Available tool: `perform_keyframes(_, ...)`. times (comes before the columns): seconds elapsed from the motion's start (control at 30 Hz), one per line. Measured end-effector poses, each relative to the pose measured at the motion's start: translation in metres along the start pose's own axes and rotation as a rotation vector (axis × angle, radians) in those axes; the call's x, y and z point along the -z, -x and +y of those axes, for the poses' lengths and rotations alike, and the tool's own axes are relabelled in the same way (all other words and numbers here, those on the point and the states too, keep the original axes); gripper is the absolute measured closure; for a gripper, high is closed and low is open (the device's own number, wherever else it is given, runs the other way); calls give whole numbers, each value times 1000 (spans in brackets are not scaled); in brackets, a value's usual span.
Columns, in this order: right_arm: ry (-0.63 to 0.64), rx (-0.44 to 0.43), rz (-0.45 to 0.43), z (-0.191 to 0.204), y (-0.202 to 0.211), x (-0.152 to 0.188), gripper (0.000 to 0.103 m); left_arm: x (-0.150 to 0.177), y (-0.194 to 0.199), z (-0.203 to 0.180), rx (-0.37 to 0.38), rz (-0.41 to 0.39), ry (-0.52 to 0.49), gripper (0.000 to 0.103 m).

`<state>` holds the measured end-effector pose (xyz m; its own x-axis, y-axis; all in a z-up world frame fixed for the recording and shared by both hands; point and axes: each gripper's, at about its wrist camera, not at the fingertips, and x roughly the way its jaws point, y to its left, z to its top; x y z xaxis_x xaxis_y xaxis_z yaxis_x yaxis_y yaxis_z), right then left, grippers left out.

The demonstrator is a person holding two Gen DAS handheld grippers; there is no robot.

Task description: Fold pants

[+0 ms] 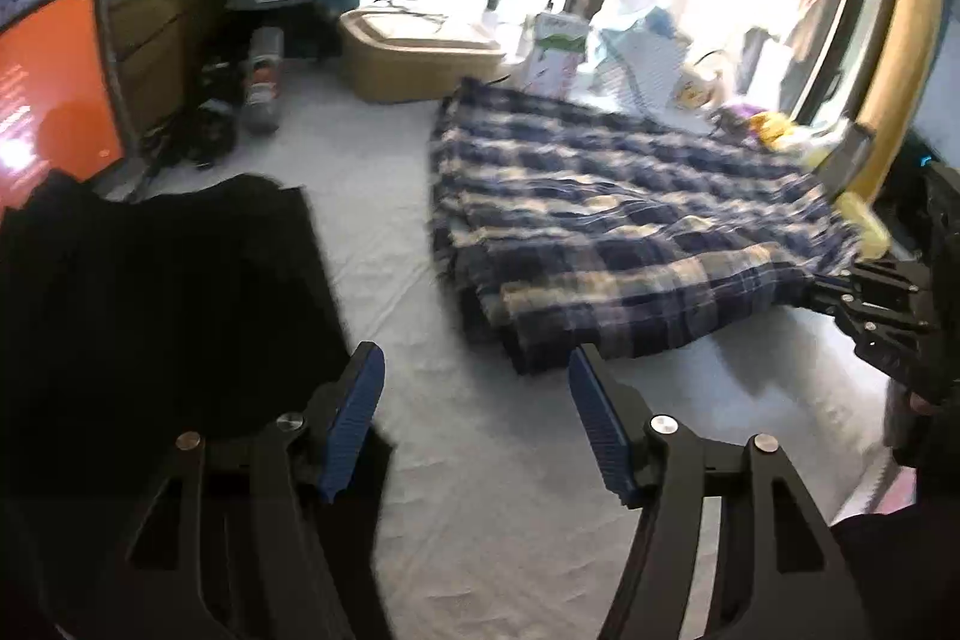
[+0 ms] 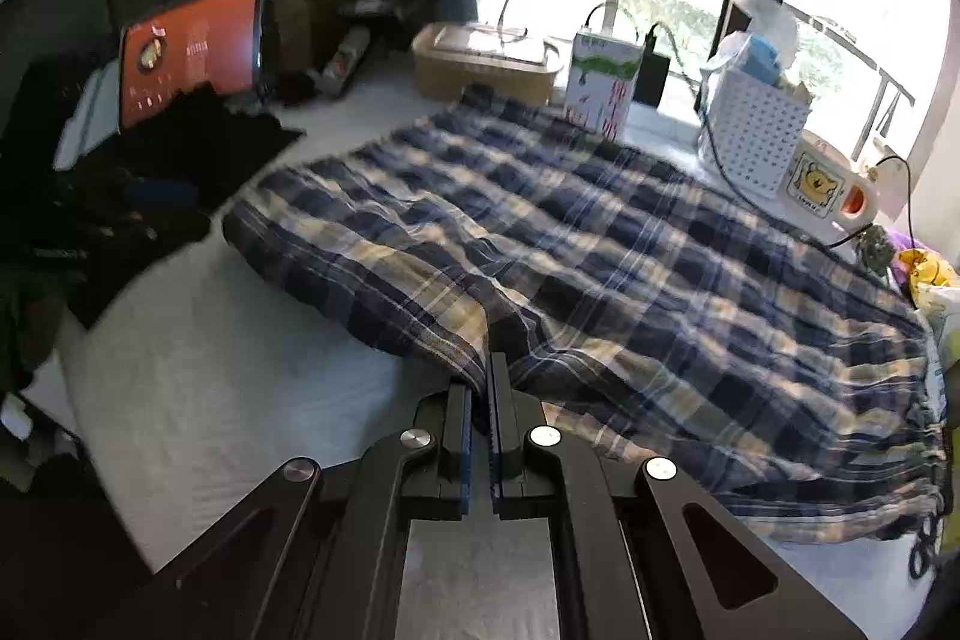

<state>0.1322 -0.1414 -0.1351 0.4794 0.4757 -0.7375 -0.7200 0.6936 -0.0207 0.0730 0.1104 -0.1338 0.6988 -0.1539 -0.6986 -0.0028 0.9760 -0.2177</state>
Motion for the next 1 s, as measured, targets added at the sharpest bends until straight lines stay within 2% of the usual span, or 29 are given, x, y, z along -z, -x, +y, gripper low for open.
perform_keyframes(0.17, -40, -21, -12, -9, 3, -4, 99, -15, -26, 2, 48, 33, 10, 38)
perform_keyframes(0.27, -57, -38, -2, -10, -4, -2, 99, -20, -42, -1, 133, 72, 33, 39)
perform_keyframes(0.33, -64, -48, -1, -9, -7, 0, 99, -20, -51, -3, 129, 103, 44, 41)
perform_keyframes(0.37, -70, -56, 0, -10, -9, 1, 99, -20, -50, -6, 123, 85, 34, 45)
perform_keyframes(0.4, -77, -62, 0, -12, -10, 2, 99, -21, -53, -9, 116, 104, 22, 62)
perform_keyframes(0.43, -81, -66, 1, -13, -11, 2, 99, -21, -54, -10, 108, 117, 11, 72)
perform_keyframes(0.47, -84, -72, 1, -14, -11, 3, 99, -22, -54, -11, 120, 139, 13, 90)
perform_keyframes(0.57, -82, -89, -18, -16, -9, 3, 99, -28, -39, -12, 208, 150, 40, 92)
perform_keyframes(0.7, -68, -106, -66, -20, 6, -2, 99, -38, -11, -17, 246, 149, 49, 92)
perform_keyframes(0.77, -64, -123, -69, -23, 10, -3, 99, -41, -8, -18, 203, 160, 24, 92)
perform_keyframes(0.83, -54, -147, -45, -23, 7, -2, 99, -39, -19, -17, 107, 204, -11, 92)
perform_keyframes(0.93, -35, -198, 51, -18, -15, 8, 98, -30, -43, -14, 6, 297, -33, 90)
perform_keyframes(1.0, -26, -185, 105, -11, -27, 17, 91, -25, -47, -17, -44, 317, -72, 86)
